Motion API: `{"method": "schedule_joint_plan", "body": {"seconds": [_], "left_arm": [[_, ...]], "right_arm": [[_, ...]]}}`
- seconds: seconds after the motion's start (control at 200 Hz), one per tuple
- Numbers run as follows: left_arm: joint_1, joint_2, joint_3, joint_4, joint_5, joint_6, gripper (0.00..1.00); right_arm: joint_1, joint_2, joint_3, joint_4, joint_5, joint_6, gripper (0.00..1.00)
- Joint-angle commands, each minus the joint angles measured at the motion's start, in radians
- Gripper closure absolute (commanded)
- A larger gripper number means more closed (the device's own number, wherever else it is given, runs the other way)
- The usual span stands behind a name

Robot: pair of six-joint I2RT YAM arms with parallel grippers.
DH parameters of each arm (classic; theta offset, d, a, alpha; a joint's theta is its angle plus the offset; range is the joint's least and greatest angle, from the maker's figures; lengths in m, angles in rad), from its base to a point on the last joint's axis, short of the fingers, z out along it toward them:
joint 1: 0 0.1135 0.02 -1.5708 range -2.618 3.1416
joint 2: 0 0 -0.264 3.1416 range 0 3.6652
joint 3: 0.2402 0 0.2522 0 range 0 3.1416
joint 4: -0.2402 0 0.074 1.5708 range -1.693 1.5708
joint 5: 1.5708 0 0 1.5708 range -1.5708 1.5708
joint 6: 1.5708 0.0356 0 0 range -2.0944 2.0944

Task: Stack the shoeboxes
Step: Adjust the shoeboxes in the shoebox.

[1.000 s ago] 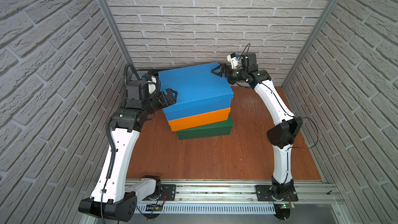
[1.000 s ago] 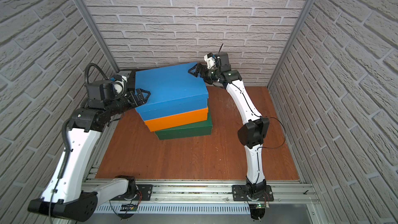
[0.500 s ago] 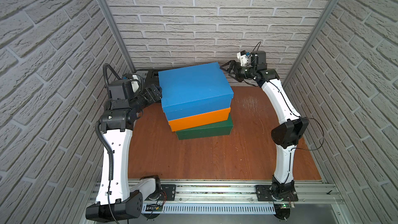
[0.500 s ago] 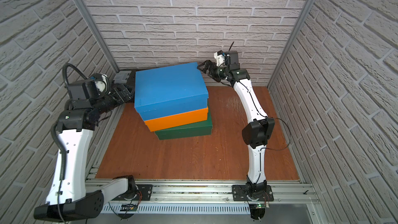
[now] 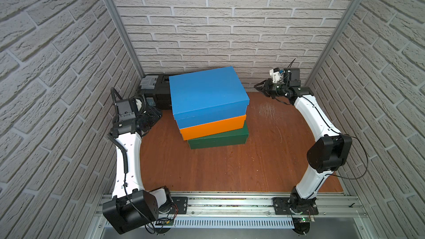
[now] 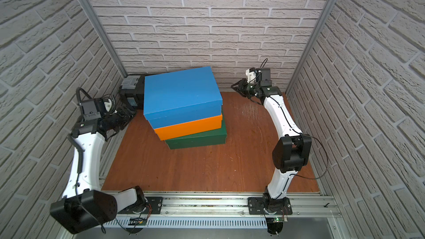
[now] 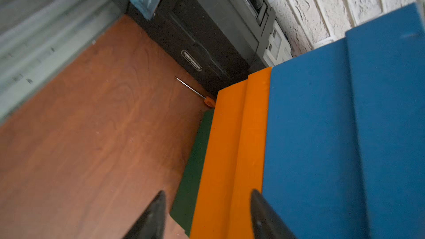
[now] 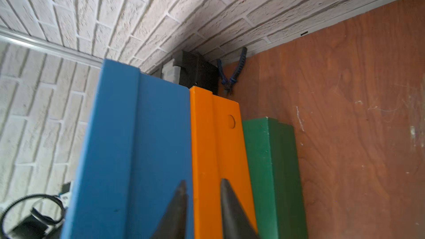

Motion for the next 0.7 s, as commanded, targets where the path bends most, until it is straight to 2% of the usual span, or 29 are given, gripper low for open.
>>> {"method": "schedule_joint_plan", "body": {"seconds": [0.0,0.21,0.38,0.69], "left_arm": [[0.004,0.028,-0.025,0.064,0.068,0.013,0.59],[-0.030,0.087,-0.042,0.071,0.100,0.031,0.80],[-0.088,0.143,-0.042,0.075,0.103,0.036,0.91],[-0.142,0.221,-0.005,0.059,0.107,0.067,0.92]], "right_arm": [[0.024,-0.040,-0.100,0.064,-0.036,-0.020,0.88],[0.071,-0.045,-0.199,0.091,-0.053,-0.042,0.90],[0.097,-0.045,-0.245,0.138,-0.067,-0.024,0.90],[0.116,-0.081,-0.292,0.156,-0.097,-0.020,0.91]]}}
